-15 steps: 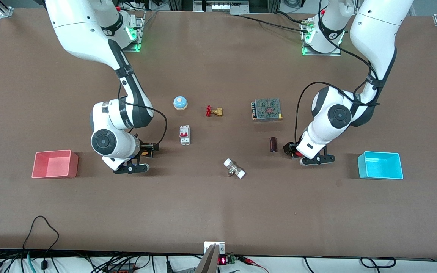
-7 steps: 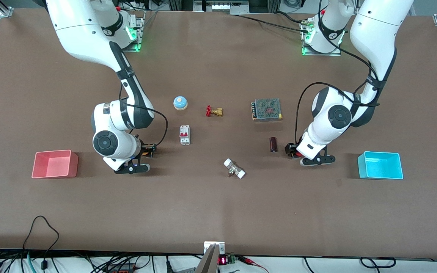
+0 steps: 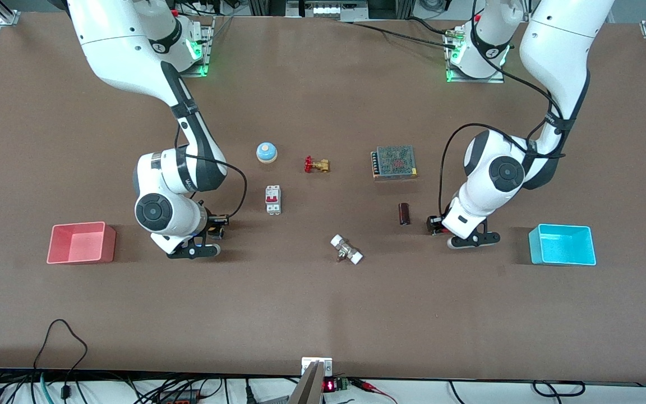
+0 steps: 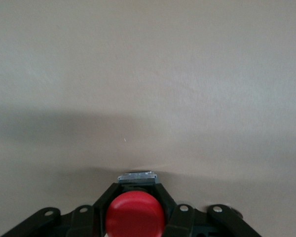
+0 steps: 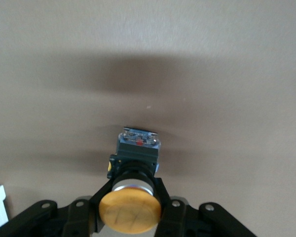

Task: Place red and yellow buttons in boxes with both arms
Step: 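Move the right gripper over the pink box while the left gripper nears cyan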

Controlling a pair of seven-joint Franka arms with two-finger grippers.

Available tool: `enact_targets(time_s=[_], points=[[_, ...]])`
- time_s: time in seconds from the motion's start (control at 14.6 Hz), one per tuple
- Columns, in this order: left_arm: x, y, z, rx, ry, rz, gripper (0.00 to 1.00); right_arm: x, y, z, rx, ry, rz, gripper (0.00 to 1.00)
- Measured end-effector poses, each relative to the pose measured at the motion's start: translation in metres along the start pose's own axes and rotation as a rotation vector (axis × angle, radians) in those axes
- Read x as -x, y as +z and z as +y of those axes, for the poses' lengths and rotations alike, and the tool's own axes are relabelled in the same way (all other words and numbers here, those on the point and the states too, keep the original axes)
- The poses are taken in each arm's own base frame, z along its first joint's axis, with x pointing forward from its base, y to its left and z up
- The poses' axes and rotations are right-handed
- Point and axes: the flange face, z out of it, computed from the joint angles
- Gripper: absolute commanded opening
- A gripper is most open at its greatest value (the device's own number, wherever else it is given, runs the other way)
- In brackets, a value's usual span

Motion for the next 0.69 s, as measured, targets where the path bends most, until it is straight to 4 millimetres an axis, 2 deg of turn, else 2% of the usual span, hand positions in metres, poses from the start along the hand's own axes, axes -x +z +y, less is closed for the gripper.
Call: enact_targets(time_s=[0.14,0.27,0.41,0.48,0.69], points=[[-0.022,-0.023,-0.016,-0.024,-0.006,-0.015,0.01,-0.012,-0.025,0.008,-0.007,0.012,0.051,0.35],[-0.052,-0.061,-0.05,-0.046,0.014,-0.037,0.01,-0.022,-0.058,0.032,-0.016,0.043,0.103,0.36],[-0.075,-0.099,-0.103,-0.052,0.049,-0.017,0.01,-0.025,-0.088,0.068,-0.019,0.084,0.14,0.36],[-0.082,-0.112,-0.128,-0.055,0.07,-0.005,0.01,-0.026,-0.098,0.087,-0.012,0.102,0.149,0.36],[-0.093,-0.124,-0.194,-0.062,0.131,0.023,0.01,-0.024,-0.111,0.152,0.037,0.1,0.139,0.36]])
